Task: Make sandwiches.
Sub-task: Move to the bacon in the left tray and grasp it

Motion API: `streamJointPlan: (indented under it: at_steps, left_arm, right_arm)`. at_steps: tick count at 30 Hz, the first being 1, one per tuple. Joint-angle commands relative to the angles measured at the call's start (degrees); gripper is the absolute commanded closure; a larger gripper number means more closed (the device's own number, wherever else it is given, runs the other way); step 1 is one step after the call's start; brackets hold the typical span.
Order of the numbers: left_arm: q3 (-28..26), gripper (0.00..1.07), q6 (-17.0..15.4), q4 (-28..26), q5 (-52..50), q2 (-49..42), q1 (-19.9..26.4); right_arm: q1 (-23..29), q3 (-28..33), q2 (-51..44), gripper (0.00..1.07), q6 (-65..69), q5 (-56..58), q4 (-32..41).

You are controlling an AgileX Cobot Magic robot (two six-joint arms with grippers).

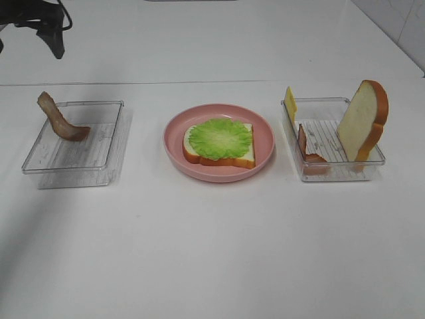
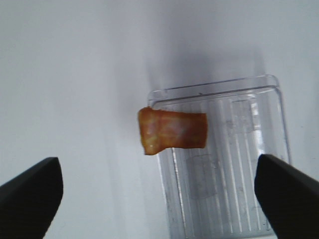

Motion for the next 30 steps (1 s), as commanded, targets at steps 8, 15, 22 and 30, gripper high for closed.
streamJointPlan:
  at_steps: [8,15,22,30]
  left_arm:
    - [0.52,0.06,2.12,-1.60,5.67,4.93,2.41]
    - [0.52,0.06,2.52,-3.27,2.29,8.65,2.35]
    - [0.46,0.06,2.52,-3.27,-0.74,10.83,2.23]
    - [0.46,0.06,2.52,-3.27,-1.78,12.66,2.23]
  right_arm:
    - [-0.11,0.06,-1.43,0.09,-0.46,-0.52,0.17]
    - [-0.11,0.06,-1.43,0.09,-0.46,-0.52,0.17]
    - [-0.11,0.06,-1.43,0.09,-0.46,-0.52,0.17]
    - [-0.11,0.06,-1.43,0.09,-0.46,-0.52,0.17]
